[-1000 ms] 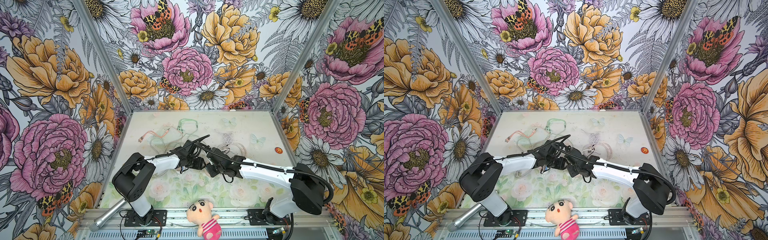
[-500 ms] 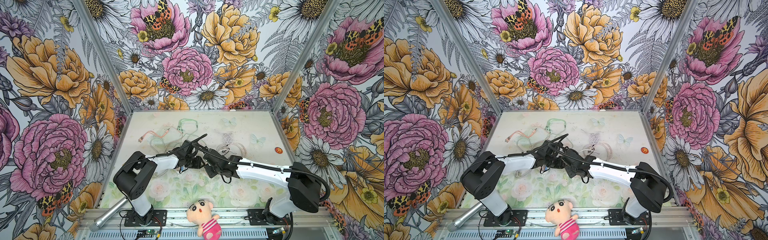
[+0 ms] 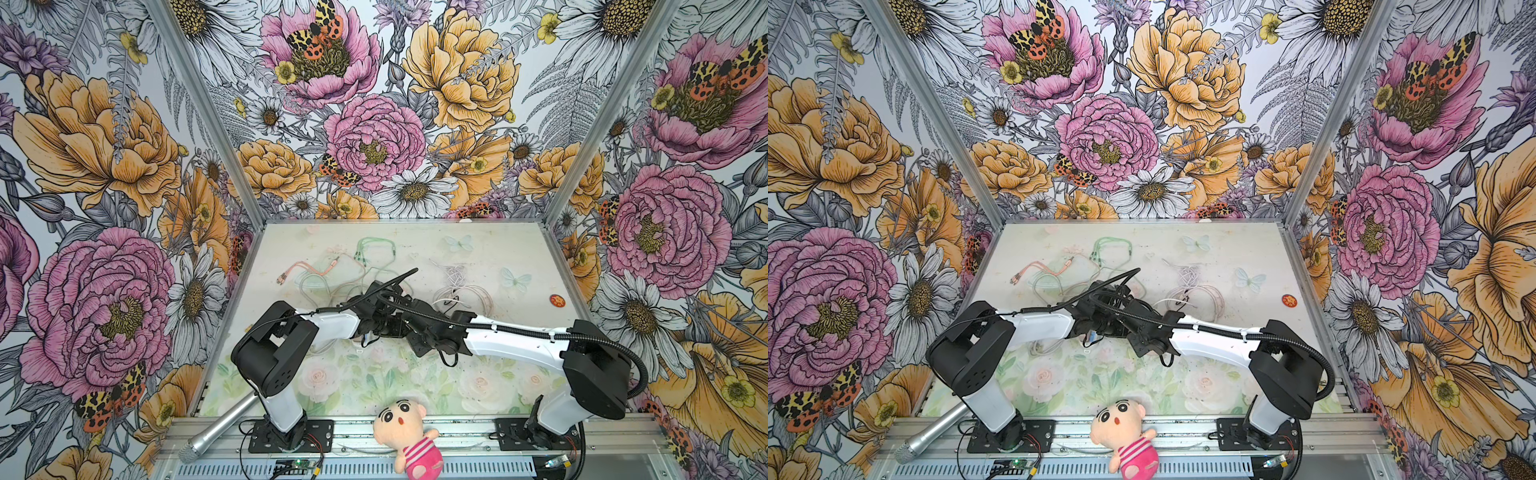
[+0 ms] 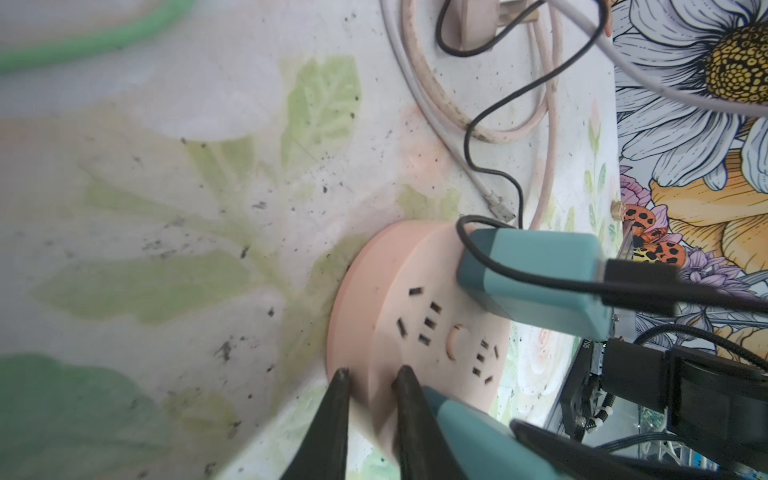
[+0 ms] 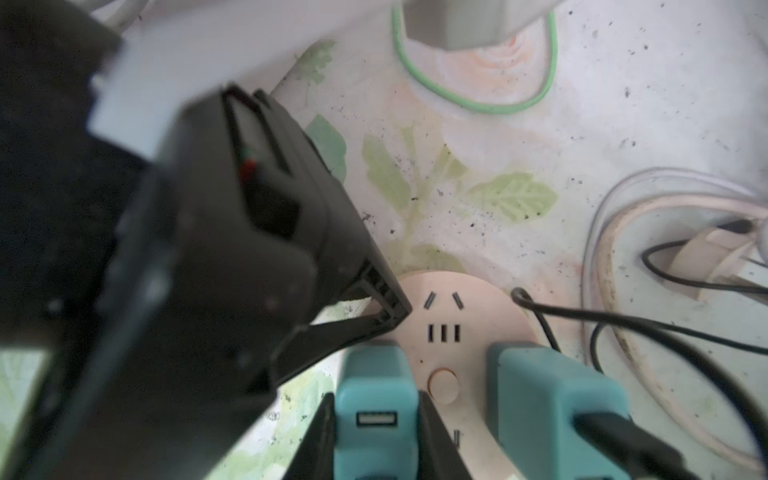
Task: Insert the plug
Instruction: 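Press the teal charger down into the pink socket with the right gripper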
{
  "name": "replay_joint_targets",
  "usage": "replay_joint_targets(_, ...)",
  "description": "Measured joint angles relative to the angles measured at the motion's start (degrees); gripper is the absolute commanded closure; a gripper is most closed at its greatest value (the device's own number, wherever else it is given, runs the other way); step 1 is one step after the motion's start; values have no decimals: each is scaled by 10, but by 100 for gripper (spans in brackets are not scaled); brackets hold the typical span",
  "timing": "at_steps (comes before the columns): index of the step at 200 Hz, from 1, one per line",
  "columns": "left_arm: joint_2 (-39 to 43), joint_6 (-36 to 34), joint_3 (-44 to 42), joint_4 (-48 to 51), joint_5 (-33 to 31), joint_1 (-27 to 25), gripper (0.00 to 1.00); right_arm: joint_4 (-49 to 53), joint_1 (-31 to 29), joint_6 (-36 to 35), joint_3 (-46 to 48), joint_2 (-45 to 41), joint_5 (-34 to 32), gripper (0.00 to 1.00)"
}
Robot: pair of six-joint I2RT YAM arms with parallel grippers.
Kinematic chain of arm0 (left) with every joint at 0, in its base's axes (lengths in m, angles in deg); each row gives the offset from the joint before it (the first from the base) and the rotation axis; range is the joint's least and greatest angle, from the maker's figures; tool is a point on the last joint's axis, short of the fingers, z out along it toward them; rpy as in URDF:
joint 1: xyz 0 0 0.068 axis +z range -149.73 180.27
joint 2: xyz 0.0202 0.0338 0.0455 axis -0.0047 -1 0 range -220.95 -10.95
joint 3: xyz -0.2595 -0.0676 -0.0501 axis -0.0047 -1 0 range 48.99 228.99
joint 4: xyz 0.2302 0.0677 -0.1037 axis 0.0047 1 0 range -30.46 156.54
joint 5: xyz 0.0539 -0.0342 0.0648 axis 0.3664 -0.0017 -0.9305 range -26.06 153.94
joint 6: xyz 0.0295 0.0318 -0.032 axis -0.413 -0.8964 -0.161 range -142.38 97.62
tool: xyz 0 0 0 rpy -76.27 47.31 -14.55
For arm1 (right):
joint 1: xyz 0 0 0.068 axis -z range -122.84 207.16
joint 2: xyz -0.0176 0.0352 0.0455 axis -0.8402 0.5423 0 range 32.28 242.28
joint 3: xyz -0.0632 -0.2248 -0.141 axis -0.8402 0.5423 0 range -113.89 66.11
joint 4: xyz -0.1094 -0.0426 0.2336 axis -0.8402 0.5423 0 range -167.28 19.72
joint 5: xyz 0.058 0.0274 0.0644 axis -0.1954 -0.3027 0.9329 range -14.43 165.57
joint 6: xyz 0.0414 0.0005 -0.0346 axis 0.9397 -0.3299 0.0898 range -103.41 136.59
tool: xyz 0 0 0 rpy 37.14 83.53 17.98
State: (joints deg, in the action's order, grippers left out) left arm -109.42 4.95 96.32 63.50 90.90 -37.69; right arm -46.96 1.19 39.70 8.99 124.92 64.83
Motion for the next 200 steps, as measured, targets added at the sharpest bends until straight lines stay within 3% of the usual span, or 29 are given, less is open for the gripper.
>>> replay_joint_targets(66, -5, 9, 7, 2, 3, 4, 81, 1, 0, 0, -1, 1, 0, 100)
replay_joint_targets(112, -5, 9, 8, 3, 3, 4, 82, 7, 0, -2, -10, 0, 6, 73)
replay_joint_targets(200, -2, 32, 8, 6, -4, -18, 82, 39, -4, -24, 4, -17, 11, 63)
